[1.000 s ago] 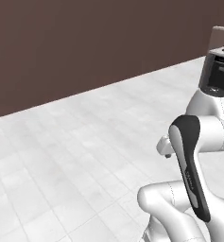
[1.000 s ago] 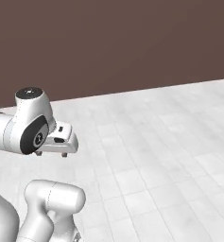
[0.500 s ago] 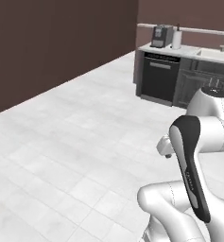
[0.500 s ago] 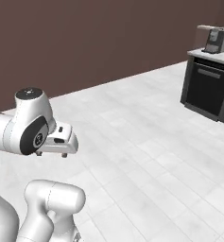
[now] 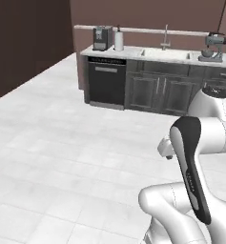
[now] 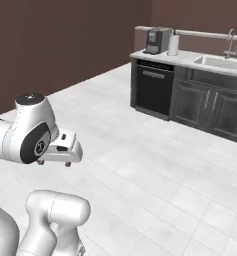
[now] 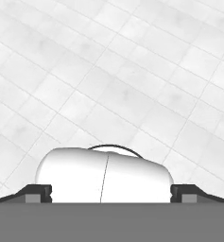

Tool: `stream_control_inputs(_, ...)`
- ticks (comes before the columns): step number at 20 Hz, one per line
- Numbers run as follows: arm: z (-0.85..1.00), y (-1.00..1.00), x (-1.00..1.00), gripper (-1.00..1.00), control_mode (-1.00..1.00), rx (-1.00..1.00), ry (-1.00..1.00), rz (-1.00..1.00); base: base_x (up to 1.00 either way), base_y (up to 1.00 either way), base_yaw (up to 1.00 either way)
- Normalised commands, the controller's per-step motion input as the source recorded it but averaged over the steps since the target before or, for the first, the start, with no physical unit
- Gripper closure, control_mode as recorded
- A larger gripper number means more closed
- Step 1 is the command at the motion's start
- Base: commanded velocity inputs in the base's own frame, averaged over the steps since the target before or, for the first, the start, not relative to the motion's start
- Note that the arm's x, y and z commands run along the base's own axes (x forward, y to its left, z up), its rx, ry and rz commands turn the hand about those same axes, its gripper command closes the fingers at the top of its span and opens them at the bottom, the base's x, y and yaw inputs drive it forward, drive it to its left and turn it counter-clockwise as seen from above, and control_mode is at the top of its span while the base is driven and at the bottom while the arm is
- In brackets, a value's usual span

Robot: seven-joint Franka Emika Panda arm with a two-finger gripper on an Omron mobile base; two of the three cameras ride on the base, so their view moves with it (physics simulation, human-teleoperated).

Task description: Navigate to the stove.

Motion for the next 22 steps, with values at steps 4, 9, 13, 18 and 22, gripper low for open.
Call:
stream_control_inputs(4, 0.0, 0.0, 0.0, -1.0, 1.0, 0.0, 0.0, 0.0, 0.68, -0.31, -0.57)
stream_control_inputs(9, 0.0, 0.0, 0.0, -1.0, 1.0, 0.0, 0.0, 0.0, 0.69, -0.23, -0.57)
stream_control_inputs(13, 0.0, 0.0, 0.0, -1.0, 1.0, 0.0, 0.0, 0.0, 0.7, -0.12, -0.57)
stream_control_inputs(18, 0.0, 0.0, 0.0, -1.0, 1.0, 0.0, 0.0, 0.0, 0.81, -0.04, -0.55)
stream_control_inputs(22, 0.0, 0.0, 0.0, -1.0, 1.0, 0.0, 0.0, 0.0, 0.83, -0.01, -0.54)
